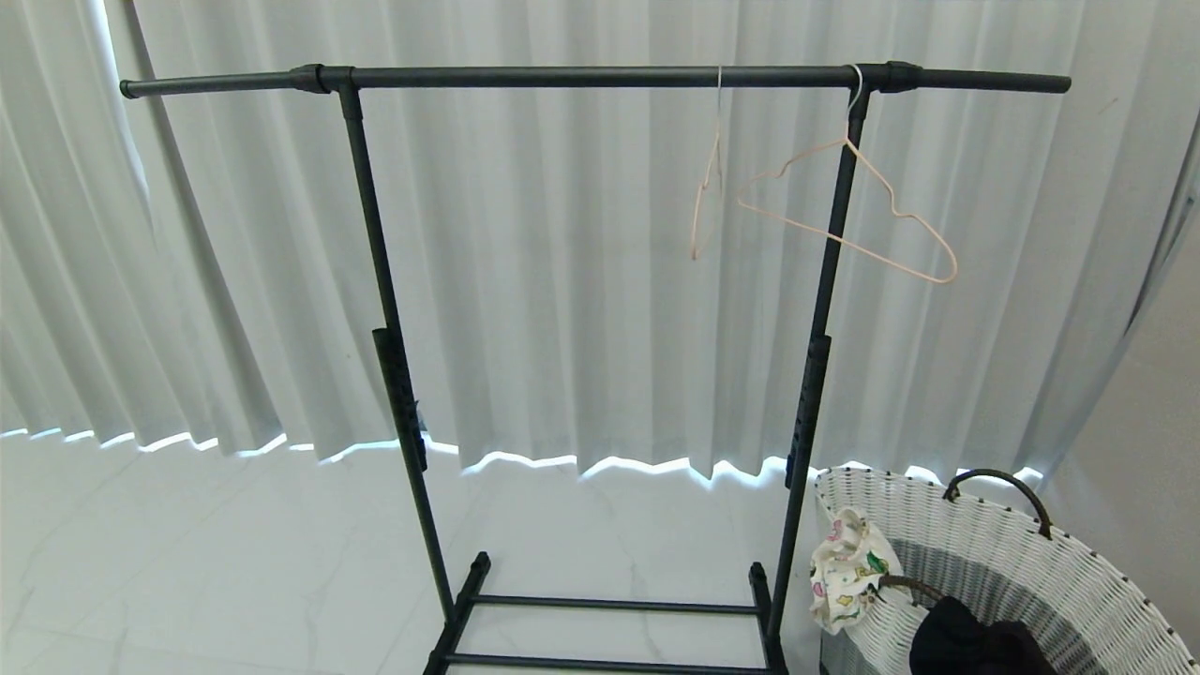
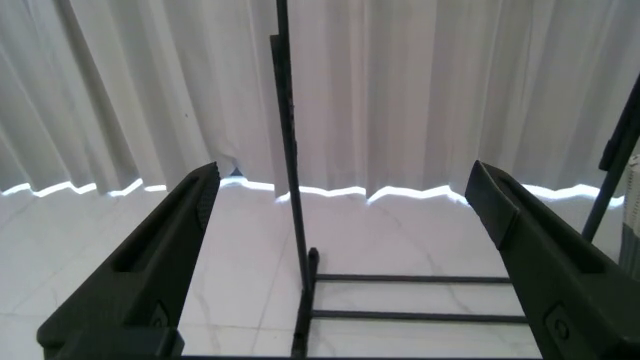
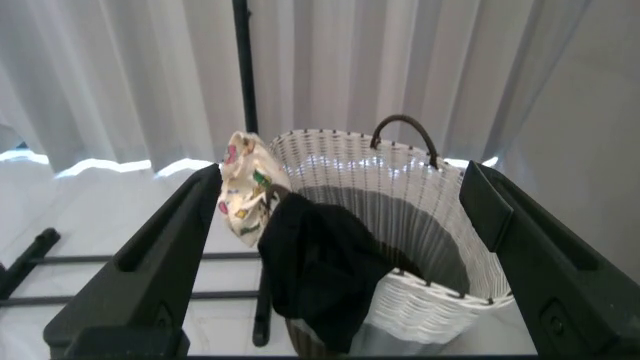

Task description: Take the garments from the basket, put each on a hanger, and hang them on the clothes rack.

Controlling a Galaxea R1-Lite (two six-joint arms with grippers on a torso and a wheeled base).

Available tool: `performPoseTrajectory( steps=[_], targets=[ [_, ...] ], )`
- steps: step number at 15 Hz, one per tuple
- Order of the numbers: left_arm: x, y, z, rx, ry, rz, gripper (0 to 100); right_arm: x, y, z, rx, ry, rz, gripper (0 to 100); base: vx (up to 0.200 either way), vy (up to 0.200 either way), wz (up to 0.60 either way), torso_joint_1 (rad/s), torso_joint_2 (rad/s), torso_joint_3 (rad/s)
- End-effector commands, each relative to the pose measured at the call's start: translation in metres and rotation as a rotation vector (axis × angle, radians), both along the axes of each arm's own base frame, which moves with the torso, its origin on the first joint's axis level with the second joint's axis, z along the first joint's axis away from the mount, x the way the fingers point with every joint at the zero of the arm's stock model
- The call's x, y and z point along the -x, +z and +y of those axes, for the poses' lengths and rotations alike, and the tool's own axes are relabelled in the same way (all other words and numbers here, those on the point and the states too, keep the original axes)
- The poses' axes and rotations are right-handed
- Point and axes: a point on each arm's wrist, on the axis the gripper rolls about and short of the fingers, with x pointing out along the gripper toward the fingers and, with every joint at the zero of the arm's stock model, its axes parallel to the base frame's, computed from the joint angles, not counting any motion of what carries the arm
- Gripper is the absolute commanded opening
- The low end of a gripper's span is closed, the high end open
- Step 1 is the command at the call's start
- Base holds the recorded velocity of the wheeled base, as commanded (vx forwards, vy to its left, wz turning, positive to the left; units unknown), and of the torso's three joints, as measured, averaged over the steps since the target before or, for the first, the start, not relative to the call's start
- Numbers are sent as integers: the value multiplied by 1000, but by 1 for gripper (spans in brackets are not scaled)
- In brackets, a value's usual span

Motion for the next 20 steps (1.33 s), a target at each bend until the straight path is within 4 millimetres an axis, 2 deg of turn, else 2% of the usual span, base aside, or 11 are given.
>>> performPoseTrajectory(
  steps=[1,6,13,17,18,19,20],
  targets=[
    [0,0,0,0,-8,1,100,0,0,0,-3,1,-1,100,200,0,0,-27,51,46],
    [0,0,-1,4,-54,4,100,0,0,0,-5,1,-1,100,200,0,0,-6,14,14],
    [0,0,-1,-2,-54,4,100,0,0,0,79,2,-7,100,0,0,0,0,0,0],
    [0,0,-1,-80,-54,-1,100,-2,1,0,93,17,8,100,0,0,0,0,0,0],
    [0,0,-1,-82,-54,-1,100,2,18,1,88,82,-50,100,0,0,0,0,0,0],
    [0,0,-1,-83,-52,-1,100,2,54,2,64,142,-63,100,0,0,0,0,0,0],
    [0,0,-1,-83,-52,-1,100,-6,68,2,61,142,-16,100,0,0,0,0,0,0]
  ],
)
